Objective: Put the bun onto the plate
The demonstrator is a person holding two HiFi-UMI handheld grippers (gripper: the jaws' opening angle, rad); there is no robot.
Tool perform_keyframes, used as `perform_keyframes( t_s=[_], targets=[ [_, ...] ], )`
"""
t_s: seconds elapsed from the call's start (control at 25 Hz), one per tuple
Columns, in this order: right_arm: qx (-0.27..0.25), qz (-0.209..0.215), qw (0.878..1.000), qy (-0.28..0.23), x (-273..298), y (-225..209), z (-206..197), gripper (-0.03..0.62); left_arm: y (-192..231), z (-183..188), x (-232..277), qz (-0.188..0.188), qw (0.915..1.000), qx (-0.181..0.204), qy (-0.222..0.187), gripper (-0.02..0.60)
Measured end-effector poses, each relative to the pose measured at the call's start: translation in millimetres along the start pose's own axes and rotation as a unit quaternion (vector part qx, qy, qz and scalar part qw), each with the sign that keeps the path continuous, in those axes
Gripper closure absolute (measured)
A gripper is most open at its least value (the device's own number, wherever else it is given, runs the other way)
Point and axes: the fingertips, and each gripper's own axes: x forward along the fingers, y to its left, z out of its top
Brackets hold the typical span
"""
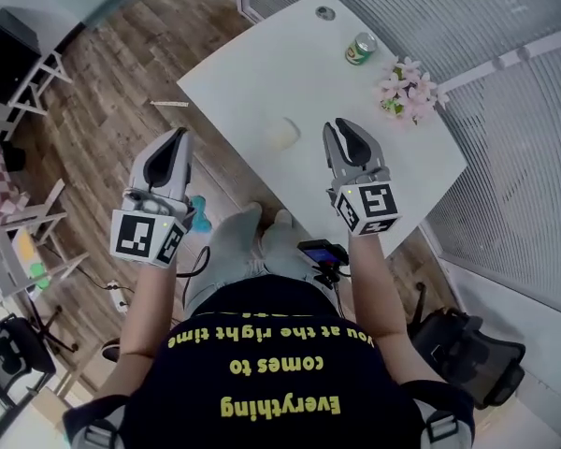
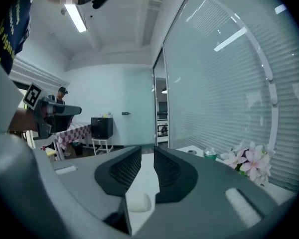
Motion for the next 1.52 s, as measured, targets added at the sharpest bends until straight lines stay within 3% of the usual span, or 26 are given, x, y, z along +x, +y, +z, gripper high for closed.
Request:
perform_keyframes(
  t_s=[0.16, 0.32, 0.72, 1.16, 1.52],
  targets=[
    [-0.006, 0.035, 0.997, 0.065, 37, 16, -46, 0.464, 3, -9, -7, 0.012, 0.9999, -0.006, 0.009, 0.581],
    [-0.012, 0.057, 0.989, 0.135, 72, 31, -93, 0.343, 7, -15, -9, 0.020, 0.9996, -0.010, 0.014, 0.581],
    [-0.058, 0.057, 0.959, 0.273, 112, 43, -179, 0.206, 17, -25, -11, 0.044, 0.9986, -0.018, 0.022, 0.581],
    [-0.054, 0.077, 0.942, 0.322, 124, 48, -219, 0.203, 30, -33, -22, 0.067, 0.9971, -0.025, 0.028, 0.581],
    [-0.034, 0.081, 0.943, 0.321, 123, 47, -230, 0.201, 35, -38, -31, 0.081, 0.9957, -0.031, 0.031, 0.581]
  ],
)
